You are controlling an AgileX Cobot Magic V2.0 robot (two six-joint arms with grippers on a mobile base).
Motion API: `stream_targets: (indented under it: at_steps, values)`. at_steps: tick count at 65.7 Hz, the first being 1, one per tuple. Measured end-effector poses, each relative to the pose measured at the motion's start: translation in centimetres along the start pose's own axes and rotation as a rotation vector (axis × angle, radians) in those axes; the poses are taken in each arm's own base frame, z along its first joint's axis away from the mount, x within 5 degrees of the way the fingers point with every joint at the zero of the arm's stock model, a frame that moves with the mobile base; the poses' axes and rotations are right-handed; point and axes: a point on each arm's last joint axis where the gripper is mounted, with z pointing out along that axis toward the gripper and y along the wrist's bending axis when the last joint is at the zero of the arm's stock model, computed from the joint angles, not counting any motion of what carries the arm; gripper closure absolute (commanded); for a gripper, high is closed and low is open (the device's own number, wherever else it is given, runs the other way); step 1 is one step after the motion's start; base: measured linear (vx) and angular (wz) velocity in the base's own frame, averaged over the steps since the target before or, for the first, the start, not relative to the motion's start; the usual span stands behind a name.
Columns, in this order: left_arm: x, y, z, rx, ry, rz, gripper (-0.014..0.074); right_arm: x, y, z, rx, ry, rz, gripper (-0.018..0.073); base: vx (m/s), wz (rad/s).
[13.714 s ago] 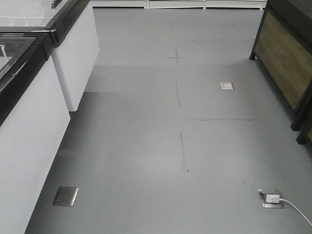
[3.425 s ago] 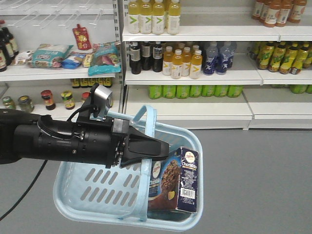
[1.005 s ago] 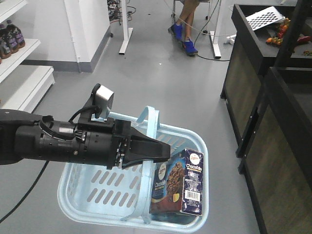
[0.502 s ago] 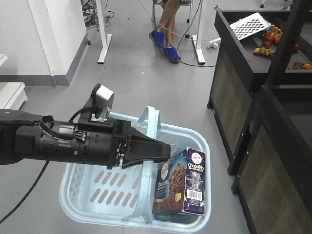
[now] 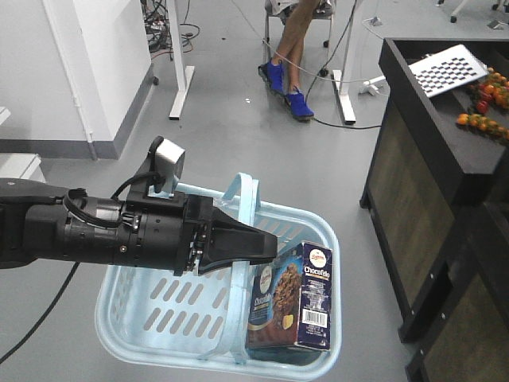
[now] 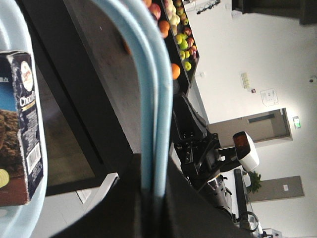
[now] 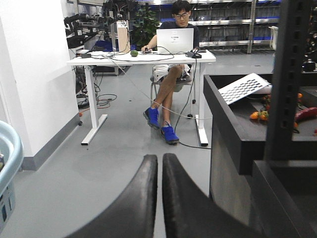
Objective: Left arm holds basket, right arm returns cookies
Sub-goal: 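Keep holding the basket with the left gripper while turning the base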
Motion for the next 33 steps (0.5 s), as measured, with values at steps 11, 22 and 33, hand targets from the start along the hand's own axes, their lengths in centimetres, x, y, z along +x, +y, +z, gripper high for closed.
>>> stream_targets:
  at_steps: [11, 22, 33]
  values:
    - [0.00, 0.00, 0.00, 0.000, 0.000, 0.000, 0.0603, 0.00, 0.00, 0.00, 0.000, 0.000, 0.000, 0.0570, 0.38, 0.07]
    - [0.00, 0.00, 0.00, 0.000, 0.000, 0.000, 0.0603, 0.00, 0.00, 0.00, 0.000, 0.000, 0.000, 0.0570, 0.37, 0.11]
    - [0.02, -0.02, 0.00, 0.002, 0.002, 0.000, 0.0603, 0.00, 0.00, 0.00, 0.000, 0.000, 0.000, 0.0570, 0.37, 0.26]
